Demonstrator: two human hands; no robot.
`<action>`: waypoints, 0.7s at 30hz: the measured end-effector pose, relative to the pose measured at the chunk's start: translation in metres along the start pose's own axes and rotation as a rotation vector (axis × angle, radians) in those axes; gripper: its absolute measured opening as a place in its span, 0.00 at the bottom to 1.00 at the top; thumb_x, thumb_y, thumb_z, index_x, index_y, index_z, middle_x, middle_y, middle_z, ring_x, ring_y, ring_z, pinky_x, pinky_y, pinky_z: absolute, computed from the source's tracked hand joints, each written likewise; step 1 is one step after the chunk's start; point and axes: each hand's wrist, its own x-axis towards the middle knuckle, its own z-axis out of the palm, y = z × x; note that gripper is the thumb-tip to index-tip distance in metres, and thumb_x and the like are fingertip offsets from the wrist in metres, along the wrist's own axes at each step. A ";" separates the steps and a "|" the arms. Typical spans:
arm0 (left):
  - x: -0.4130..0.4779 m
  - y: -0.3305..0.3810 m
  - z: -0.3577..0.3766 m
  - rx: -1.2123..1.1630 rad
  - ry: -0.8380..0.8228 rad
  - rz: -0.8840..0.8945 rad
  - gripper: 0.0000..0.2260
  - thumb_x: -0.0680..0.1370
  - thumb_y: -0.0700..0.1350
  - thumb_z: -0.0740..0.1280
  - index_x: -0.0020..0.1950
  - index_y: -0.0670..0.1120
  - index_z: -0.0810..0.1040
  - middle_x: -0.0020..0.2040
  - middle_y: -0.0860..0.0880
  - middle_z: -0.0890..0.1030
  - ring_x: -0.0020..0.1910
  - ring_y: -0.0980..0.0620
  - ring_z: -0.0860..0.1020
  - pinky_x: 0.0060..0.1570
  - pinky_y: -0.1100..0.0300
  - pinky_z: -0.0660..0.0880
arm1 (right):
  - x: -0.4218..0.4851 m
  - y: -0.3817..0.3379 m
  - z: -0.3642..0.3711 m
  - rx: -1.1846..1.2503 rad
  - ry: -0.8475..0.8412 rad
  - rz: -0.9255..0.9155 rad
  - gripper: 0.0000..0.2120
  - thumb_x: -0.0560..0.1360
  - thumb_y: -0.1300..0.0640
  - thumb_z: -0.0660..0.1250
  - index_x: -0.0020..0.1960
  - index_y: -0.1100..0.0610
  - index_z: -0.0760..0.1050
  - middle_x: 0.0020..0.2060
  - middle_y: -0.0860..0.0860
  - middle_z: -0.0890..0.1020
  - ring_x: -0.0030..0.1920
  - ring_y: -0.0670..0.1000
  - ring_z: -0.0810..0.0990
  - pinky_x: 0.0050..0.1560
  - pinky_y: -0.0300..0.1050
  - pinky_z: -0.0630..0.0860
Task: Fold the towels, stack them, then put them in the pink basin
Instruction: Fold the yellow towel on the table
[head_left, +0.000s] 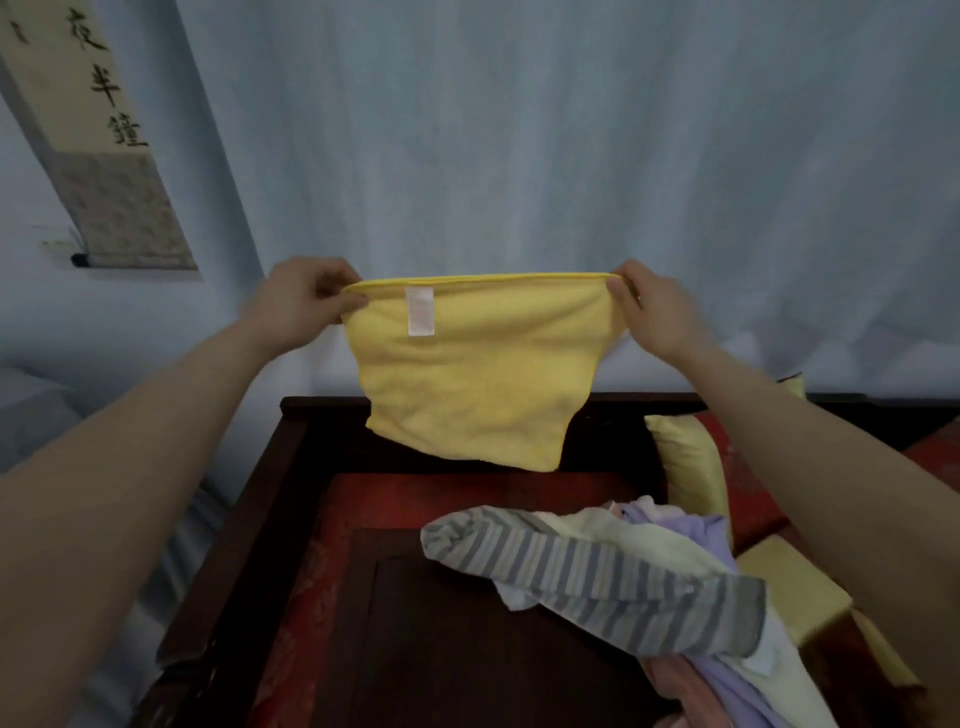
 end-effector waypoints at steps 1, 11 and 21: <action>-0.004 0.001 0.002 0.000 -0.010 -0.008 0.09 0.74 0.40 0.70 0.39 0.54 0.78 0.33 0.55 0.81 0.35 0.61 0.79 0.44 0.58 0.79 | -0.004 -0.003 0.000 -0.004 -0.017 0.019 0.15 0.81 0.49 0.55 0.53 0.59 0.73 0.38 0.58 0.80 0.41 0.60 0.77 0.43 0.54 0.73; -0.168 -0.039 0.033 -0.267 -0.749 -0.337 0.15 0.68 0.32 0.74 0.33 0.43 0.69 0.27 0.55 0.71 0.28 0.61 0.69 0.30 0.70 0.65 | -0.152 -0.017 0.011 0.895 -0.701 0.277 0.11 0.74 0.61 0.63 0.33 0.57 0.67 0.29 0.47 0.67 0.31 0.43 0.65 0.33 0.35 0.63; -0.341 -0.126 0.138 -0.312 -1.035 -0.700 0.16 0.65 0.41 0.75 0.34 0.50 0.67 0.31 0.58 0.71 0.34 0.59 0.70 0.34 0.66 0.66 | -0.353 -0.005 0.084 0.789 -0.961 0.863 0.15 0.63 0.52 0.71 0.39 0.63 0.73 0.36 0.53 0.73 0.38 0.48 0.71 0.39 0.36 0.67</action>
